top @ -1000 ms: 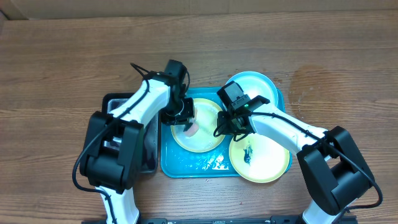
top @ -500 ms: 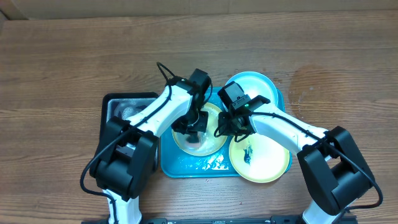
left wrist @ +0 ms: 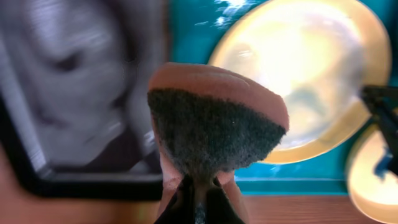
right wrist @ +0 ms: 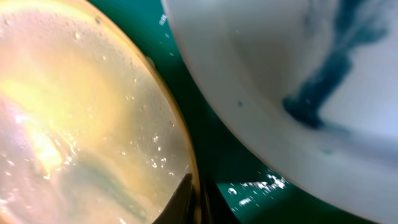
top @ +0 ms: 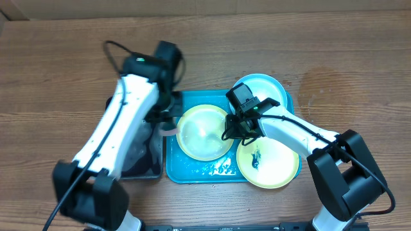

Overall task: Clean dirty plates on tray and stack at the side
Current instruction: 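Lift the sponge with left gripper back over the black tray, then lift the cleaned yellow plate by its rim with right gripper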

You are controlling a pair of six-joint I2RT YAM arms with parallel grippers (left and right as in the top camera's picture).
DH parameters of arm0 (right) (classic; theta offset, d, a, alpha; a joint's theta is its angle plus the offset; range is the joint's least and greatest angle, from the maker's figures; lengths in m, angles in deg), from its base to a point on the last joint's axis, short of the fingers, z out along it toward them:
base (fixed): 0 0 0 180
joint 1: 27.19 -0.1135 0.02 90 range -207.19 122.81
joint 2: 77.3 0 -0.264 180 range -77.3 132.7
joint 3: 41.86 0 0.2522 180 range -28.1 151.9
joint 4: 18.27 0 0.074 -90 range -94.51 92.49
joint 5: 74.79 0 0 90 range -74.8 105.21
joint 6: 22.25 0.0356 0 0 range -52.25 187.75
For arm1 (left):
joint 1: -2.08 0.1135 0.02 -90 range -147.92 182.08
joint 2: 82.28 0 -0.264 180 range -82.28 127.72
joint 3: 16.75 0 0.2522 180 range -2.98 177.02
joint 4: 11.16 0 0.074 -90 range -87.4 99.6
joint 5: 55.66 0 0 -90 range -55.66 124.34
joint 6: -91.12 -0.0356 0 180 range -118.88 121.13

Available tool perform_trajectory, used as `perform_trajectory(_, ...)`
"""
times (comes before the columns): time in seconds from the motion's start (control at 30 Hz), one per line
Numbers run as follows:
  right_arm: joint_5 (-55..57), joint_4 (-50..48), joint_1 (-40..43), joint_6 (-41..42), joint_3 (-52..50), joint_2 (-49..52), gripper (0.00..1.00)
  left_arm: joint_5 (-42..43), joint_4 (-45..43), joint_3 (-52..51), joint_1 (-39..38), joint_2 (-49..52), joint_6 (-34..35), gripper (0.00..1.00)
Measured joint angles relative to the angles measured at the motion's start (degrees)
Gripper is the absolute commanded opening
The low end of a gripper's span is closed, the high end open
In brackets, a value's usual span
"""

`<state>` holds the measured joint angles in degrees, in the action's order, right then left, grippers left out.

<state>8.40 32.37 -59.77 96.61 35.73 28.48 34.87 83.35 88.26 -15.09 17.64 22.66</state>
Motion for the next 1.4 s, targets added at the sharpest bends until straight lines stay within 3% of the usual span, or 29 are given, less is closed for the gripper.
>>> perform_trajectory(0.3,-2.9,0.1,-0.1,-0.3,-0.1,-0.9,0.04,-4.8,7.1,0.1,8.5,-2.3,0.6,0.04)
perform_trajectory(0.63,-3.8,1.6,-0.1,2.5,-0.3,-18.7,0.04,-5.6,5.4,0.1,10.1,-2.3,0.3,0.04)
perform_trajectory(0.8,-3.0,8.7,0.3,9.9,-0.2,-24.2,0.04,-5.6,5.3,0.1,10.1,-2.3,0.4,0.04)
perform_trajectory(1.0,0.2,24.9,1.4,18.5,-0.3,-24.8,0.04,-5.6,5.1,0.1,10.1,-2.3,0.3,0.04)
perform_trajectory(1.2,-0.1,32.3,1.3,19.9,-0.3,-24.8,0.04,-5.7,5.0,0.1,10.1,-2.3,-0.7,0.04)
perform_trajectory(1.4,-7.5,38.3,-0.6,19.1,-0.3,-24.8,0.04,-5.8,5.5,0.1,10.1,-2.3,-1.2,0.04)
